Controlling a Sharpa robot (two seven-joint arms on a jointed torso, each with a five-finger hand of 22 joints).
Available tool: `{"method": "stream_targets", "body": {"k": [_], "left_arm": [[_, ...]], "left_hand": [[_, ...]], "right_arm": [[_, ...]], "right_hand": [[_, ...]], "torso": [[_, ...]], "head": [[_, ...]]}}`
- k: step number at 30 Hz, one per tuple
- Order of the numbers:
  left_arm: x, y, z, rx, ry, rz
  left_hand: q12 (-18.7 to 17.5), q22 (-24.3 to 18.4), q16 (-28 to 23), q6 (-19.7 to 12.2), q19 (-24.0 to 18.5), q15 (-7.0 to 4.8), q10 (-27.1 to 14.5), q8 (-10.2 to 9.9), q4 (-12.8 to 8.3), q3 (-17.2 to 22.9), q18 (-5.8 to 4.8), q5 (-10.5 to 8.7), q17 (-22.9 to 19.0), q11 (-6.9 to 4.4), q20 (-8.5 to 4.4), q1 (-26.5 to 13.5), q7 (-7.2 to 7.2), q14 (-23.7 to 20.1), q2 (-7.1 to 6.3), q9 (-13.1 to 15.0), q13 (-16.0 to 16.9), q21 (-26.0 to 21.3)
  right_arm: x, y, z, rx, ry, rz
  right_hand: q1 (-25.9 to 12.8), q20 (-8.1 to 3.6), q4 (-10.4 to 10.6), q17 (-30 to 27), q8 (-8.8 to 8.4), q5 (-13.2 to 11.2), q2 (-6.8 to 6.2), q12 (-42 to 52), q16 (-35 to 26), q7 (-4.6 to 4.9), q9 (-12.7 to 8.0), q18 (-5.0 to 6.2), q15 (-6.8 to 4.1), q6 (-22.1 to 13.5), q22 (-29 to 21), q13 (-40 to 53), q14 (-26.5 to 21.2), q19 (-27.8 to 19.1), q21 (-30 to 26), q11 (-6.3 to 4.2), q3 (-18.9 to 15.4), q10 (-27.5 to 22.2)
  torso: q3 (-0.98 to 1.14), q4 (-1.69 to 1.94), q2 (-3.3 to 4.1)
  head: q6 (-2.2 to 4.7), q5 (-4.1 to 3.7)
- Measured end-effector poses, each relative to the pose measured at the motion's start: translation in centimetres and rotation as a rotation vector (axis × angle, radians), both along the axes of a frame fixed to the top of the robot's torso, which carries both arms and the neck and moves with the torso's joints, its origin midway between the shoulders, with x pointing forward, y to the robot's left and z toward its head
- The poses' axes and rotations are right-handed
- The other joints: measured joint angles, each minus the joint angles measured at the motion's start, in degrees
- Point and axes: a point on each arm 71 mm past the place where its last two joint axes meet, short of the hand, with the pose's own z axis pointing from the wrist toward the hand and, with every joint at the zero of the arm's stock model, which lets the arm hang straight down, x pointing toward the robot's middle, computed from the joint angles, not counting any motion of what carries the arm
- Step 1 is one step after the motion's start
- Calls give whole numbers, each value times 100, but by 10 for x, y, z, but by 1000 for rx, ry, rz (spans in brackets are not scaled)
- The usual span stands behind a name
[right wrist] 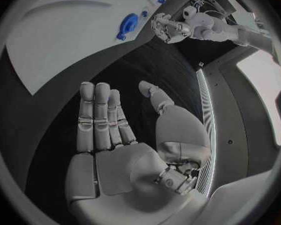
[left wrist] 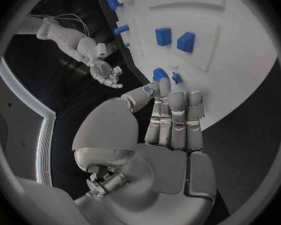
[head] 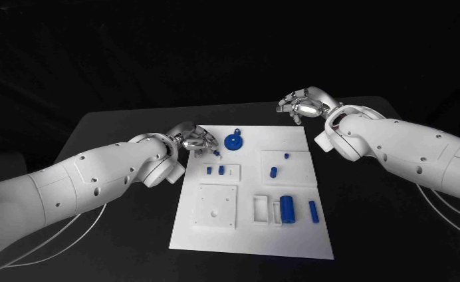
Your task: Assemble the parts on the task board
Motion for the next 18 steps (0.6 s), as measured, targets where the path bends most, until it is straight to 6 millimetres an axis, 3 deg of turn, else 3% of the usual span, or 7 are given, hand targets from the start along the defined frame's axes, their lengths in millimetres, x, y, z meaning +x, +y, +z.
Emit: {"method": "stream_targets", "body": {"k": [4, 14, 15, 18], "left_arm": [[0, -1, 4, 60, -77, -33], [-7, -5, 19, 297, -306, -192], [-10, -6, 20, 326, -327, -217], [-14, -7, 20, 389, -362, -265]], "left_hand": [[-44, 0, -91, -34, -10, 31, -22, 0, -148, -21, -1, -34, -46, 22, 10, 58, 21, -31, -213, 0, -43, -46], [-91, -1, -203, -15, -95, 83, -52, 37, -225, -58, -6, -65, -88, 52, 28, 357, -16, -83, -620, 34, -87, -117], [-132, -1, -234, -11, -147, 124, -116, 55, -238, -167, -6, 30, -98, 77, 37, 336, -20, -124, -695, 41, -90, -153], [-146, -2, -249, -11, -186, 162, -210, 55, -230, -370, -10, 125, -100, 128, 58, 367, -21, -163, -744, 42, -95, -183]], "right_arm": [[0, 0, 0, 0, 0, 0], [0, 0, 0, 0, 0, 0], [0, 0, 0, 0, 1, 0], [0, -1, 0, 0, 1, -1]], "right_hand": [[0, 0, 0, 0, 0, 0, 0, 0, 0, 0, 0, 0, 0, 0, 0, 0, 0, 0, 0, -12, 0, -12], [0, 0, 0, 0, 0, 0, 0, 22, 0, -1, 0, 0, 0, 1, 1, -7, 0, 0, 0, -15, 0, -16], [0, 0, 0, 0, 0, 0, 0, 22, 0, -1, 0, 0, 0, 1, 1, -10, 0, 0, 0, -15, 0, -15], [0, 0, 0, 0, 0, 0, 0, 23, 0, -1, 0, 0, 0, 1, 1, -11, 0, 0, 0, -15, 0, -15]], "torso": [[1, 1, 1], [4, 3, -1], [4, 3, -1], [4, 3, -2]], "head": [[3, -5], [14, -7], [15, -4], [14, -1]]}}
